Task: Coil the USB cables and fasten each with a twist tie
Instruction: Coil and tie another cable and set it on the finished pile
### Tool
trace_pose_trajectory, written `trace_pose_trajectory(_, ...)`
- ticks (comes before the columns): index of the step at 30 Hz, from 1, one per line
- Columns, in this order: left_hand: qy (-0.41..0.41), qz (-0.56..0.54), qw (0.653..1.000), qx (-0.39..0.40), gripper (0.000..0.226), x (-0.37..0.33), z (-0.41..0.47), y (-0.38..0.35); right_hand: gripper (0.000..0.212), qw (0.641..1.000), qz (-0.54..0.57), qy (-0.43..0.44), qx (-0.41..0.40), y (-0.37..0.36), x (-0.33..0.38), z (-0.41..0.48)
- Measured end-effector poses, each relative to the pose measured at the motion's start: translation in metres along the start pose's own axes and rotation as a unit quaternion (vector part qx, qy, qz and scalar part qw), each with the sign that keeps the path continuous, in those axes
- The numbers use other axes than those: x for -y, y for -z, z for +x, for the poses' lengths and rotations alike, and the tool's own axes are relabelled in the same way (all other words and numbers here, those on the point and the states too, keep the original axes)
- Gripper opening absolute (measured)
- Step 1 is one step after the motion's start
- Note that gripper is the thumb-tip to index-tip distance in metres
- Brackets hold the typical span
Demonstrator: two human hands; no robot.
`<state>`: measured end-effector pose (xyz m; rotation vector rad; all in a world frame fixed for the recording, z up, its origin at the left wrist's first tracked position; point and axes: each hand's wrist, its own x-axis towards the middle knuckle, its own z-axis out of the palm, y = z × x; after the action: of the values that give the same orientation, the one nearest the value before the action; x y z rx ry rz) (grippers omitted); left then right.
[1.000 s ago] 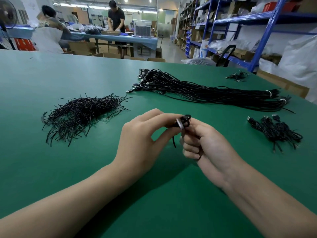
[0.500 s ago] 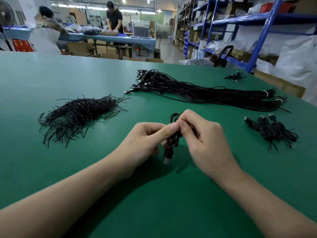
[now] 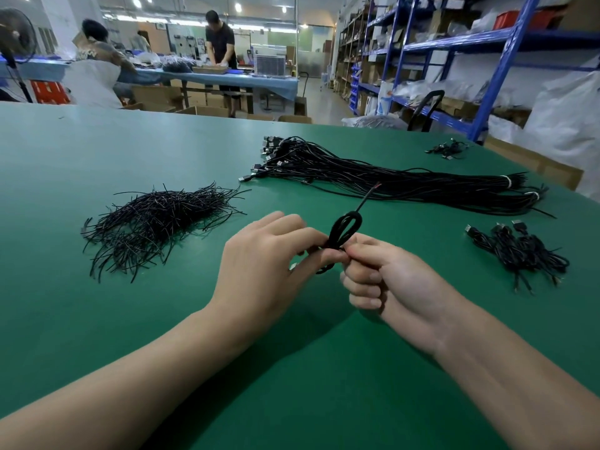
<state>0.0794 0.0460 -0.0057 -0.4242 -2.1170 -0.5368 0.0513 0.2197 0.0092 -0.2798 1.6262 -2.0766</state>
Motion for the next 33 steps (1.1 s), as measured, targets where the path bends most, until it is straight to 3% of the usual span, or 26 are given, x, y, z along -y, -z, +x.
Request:
trace_pose_trajectory(2, 0.016, 0.003, 1.000, 0.013, 0.031, 0.0005, -0.0011, -0.0015, 0.028, 0.996, -0.077, 0.046, -0.029, 0.0009, -0.0017, 0.0001)
trace_pose_trajectory(5, 0.171, -0.106, 0.977, 0.070, 0.043, 0.0027, -0.0031, -0.0038, 0.029, 0.950, -0.243, 0.169, -0.095, 0.0028, -0.0044, 0.0019)
trace_pose_trajectory(7, 0.271, -0.235, 0.925, 0.128, 0.058, 0.0056, -0.0027, -0.0053, 0.028, 0.885, -0.362, 0.264, -0.127, 0.0038, -0.0060, 0.0012)
trace_pose_trajectory(10, 0.332, -0.399, 0.830, 0.205, 0.064, 0.0033, -0.0008, -0.0054, 0.027, 0.794, -0.474, 0.357, -0.128, 0.0011, -0.0072, -0.0031)
trace_pose_trajectory(13, 0.342, -0.449, 0.800, 0.204, 0.052, 0.0036, 0.0005, -0.0042, 0.027, 0.757, -0.515, 0.379, -0.133, 0.0001, -0.0066, -0.0029)
trace_pose_trajectory(16, 0.336, -0.439, 0.807, 0.210, 0.043, 0.0051, 0.0006, -0.0017, 0.029, 0.780, -0.493, 0.362, -0.135, 0.0013, -0.0051, -0.0026)
trace_pose_trajectory(19, 0.319, -0.439, 0.822, 0.172, 0.028, 0.0005, 0.0025, -0.0001, 0.031, 0.842, -0.427, 0.308, -0.118, 0.0005, -0.0046, -0.0014)
trace_pose_trajectory(21, 0.285, -0.397, 0.862, 0.134, 0.023, -0.0009, 0.0025, -0.0005, 0.032, 0.895, -0.361, 0.242, -0.102, 0.0012, -0.0044, 0.0016)
trace_pose_trajectory(25, 0.119, -0.170, 0.977, 0.057, 0.011, 0.0003, -0.0004, -0.0003, 0.035, 0.983, -0.158, 0.089, -0.036, 0.0044, -0.0032, 0.0036)
trace_pose_trajectory(29, 0.052, -0.101, 0.993, 0.036, 0.014, 0.0027, -0.0011, -0.0012, 0.032, 0.993, -0.104, 0.053, 0.001, 0.0087, -0.0034, 0.0046)
trace_pose_trajectory(31, 0.086, -0.132, 0.986, 0.056, 0.016, 0.0029, -0.0011, -0.0023, 0.033, 0.987, -0.137, 0.084, -0.019, 0.0079, -0.0038, 0.0046)
trace_pose_trajectory(33, 0.186, -0.239, 0.949, 0.087, 0.028, 0.0039, -0.0008, -0.0036, 0.033, 0.959, -0.227, 0.160, -0.065, 0.0069, -0.0041, 0.0036)
